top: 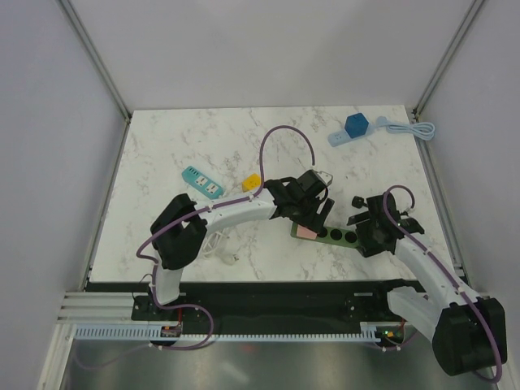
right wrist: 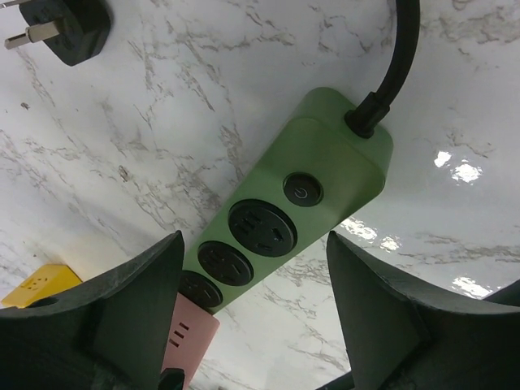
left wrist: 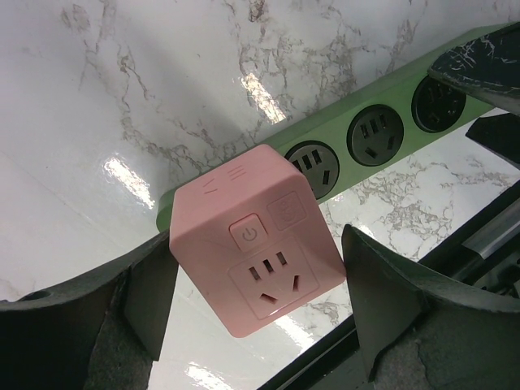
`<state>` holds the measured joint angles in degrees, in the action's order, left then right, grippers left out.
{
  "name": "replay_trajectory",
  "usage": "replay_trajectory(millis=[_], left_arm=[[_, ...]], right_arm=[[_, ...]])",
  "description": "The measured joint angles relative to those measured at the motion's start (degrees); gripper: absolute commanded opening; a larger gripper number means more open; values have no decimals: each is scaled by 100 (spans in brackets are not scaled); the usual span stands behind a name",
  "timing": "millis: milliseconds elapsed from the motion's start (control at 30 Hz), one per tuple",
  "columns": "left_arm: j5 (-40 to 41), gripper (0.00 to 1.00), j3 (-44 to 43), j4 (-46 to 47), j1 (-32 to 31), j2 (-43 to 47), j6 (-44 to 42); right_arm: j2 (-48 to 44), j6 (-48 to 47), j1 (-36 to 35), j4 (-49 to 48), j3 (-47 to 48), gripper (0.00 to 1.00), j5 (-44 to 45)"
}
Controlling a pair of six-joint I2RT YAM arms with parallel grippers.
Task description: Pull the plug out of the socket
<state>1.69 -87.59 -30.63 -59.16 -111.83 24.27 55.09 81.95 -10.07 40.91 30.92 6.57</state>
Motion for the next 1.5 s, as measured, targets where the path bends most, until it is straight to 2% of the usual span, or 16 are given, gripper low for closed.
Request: replay_trajectory(millis=[100, 167, 333, 467, 500, 567, 600, 867, 900, 1067, 1267, 1500], left_arm=[[2, 77, 0, 2, -2, 0, 0], [7, 71, 0, 2, -7, 0, 0], [42, 62, 0, 4, -24, 0, 0], [90, 58, 0, 7, -39, 0, 2], [105, 51, 0, 7, -46, 2, 2], [118, 45, 0, 11, -48, 2, 2], [118, 37, 2, 17, -48, 2, 2], [114, 10, 79, 109, -46, 46, 2], [114, 3, 79, 111, -46, 48, 2], [107, 2, 79, 116, -44, 52, 4], [109, 2, 109, 122, -46, 76, 2], [175, 2, 551, 492, -70, 356, 7]], right_arm=[[83, 120, -125, -81, -13, 74, 111], [212, 157, -186, -94, -17, 68, 151], [479, 240, -293, -203, -79, 68, 201], [527, 297, -361, -282, -114, 68, 238], [533, 315, -376, -284, -114, 68, 258], [549, 341, -409, -291, -114, 68, 291], [555, 354, -424, -293, -111, 68, 304], [634, 518, -616, -278, -87, 62, 553], [649, 538, -647, -273, -76, 62, 592], [723, 645, -780, -251, -39, 62, 772], [765, 688, -841, -363, -37, 77, 866], [723, 778, -855, -433, -55, 75, 887]])
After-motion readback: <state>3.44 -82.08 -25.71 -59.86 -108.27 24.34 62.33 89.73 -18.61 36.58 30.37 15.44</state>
